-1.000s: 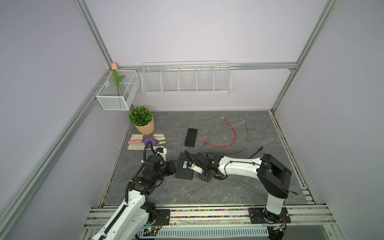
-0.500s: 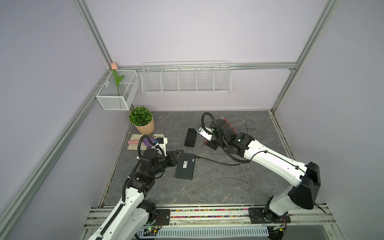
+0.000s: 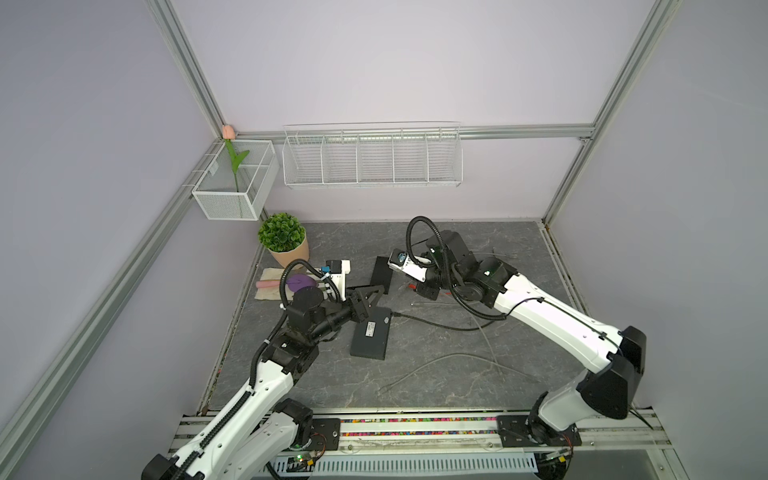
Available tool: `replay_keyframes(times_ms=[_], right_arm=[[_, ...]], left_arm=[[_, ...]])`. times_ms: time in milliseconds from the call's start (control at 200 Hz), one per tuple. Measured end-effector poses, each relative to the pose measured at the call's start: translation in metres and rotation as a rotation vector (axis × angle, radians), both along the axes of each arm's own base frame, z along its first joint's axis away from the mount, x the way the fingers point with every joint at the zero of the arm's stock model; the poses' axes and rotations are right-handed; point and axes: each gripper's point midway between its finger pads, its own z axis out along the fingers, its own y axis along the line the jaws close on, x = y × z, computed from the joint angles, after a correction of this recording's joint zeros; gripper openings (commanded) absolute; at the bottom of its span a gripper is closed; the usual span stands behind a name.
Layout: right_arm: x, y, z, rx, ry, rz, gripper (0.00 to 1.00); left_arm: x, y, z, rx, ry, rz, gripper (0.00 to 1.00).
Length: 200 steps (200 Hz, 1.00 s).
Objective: Insert the plug into the switch port
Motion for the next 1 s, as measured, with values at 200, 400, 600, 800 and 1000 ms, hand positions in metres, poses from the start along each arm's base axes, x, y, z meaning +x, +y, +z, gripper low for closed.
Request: replay_keyframes(times_ms=[200, 400, 600, 800, 1000], right_arm=[[-0.016, 0.004, 0.001, 0.025, 0.051, 0.067, 0.07], [-0.029, 0.006, -0.003, 0.027, 0.099, 0.118, 0.07], [-0.035, 0.007, -0.009, 0.014, 0.154, 0.148, 0.07], [-0.039, 0.011, -0.012, 0.015, 0.183, 0.17, 0.07], [-0.04, 0.013, -0.013, 0.016, 0.199, 0.182, 0.07]], left_arm=[[0.01, -0.007, -0.003, -0.011, 0.004, -0.01, 0.41], [0.012, -0.012, 0.011, -0.034, -0.028, -0.023, 0.41], [0.011, -0.014, 0.024, -0.055, -0.066, -0.035, 0.39], [0.015, -0.02, 0.019, -0.043, -0.049, -0.046, 0.36], [0.012, -0.027, 0.014, -0.032, -0.042, -0.07, 0.34]])
